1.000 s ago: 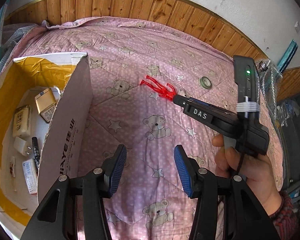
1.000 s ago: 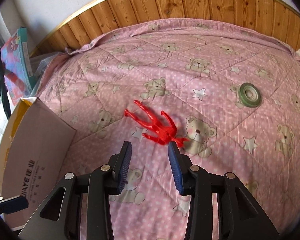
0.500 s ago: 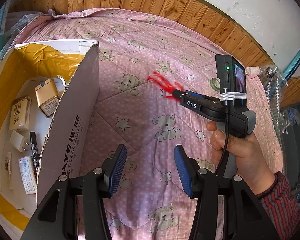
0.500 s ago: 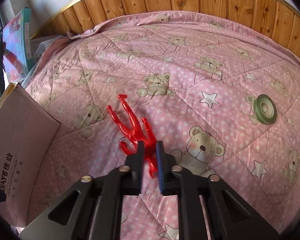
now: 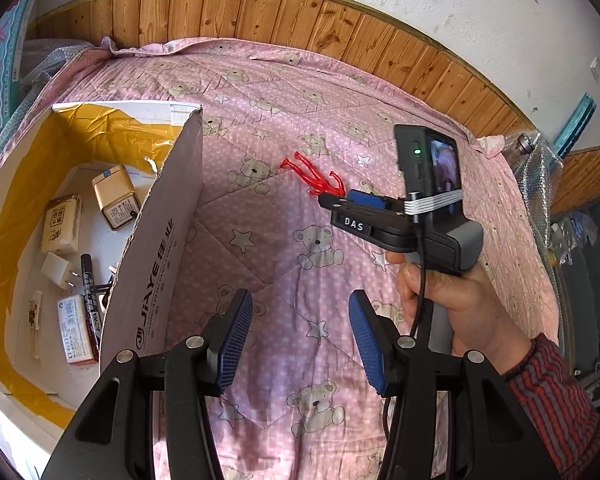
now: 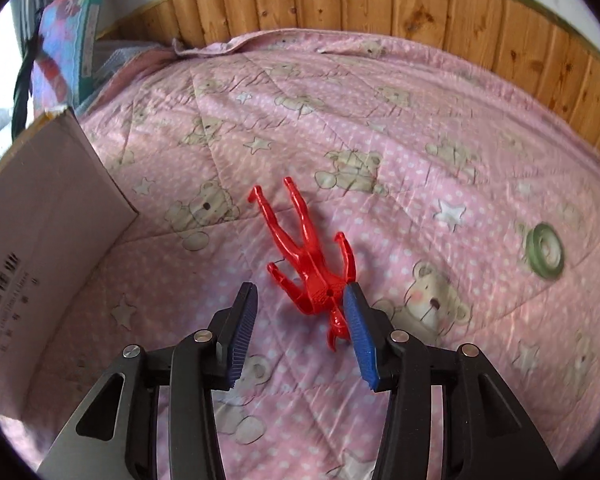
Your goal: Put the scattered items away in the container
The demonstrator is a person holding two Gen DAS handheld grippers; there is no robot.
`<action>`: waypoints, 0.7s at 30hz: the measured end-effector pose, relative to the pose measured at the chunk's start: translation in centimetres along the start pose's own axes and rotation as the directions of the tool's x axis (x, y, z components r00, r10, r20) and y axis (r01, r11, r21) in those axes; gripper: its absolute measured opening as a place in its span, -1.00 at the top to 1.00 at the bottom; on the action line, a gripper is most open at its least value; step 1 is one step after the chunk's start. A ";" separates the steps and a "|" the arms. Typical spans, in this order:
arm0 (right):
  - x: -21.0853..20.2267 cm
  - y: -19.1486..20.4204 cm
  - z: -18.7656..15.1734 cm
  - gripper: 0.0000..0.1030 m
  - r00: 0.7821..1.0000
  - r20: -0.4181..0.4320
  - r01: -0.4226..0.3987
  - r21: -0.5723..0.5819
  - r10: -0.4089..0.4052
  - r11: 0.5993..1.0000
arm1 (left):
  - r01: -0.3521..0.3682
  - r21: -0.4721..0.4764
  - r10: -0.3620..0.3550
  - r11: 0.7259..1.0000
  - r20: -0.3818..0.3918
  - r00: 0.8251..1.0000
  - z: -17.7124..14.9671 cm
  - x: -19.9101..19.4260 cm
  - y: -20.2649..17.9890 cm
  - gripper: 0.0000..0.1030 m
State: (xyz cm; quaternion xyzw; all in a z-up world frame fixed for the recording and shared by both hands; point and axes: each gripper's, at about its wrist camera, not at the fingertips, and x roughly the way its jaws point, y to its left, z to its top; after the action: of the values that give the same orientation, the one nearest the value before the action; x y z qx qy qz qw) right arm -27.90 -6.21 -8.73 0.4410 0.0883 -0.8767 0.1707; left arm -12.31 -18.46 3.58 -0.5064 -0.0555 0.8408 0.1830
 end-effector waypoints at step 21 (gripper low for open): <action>-9.2 -0.9 -13.2 0.23 0.842 -0.021 -0.461 0.493 0.540 0.738 | -0.020 -0.082 0.019 0.996 -0.011 1.000 -1.7 0.0 2.1 -0.01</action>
State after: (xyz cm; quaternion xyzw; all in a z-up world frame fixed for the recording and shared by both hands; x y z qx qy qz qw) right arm -13.36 0.65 -9.15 0.5460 -0.2349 -0.7535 0.2807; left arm -11.35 -20.55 2.16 -0.5184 -0.0843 0.8369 0.1540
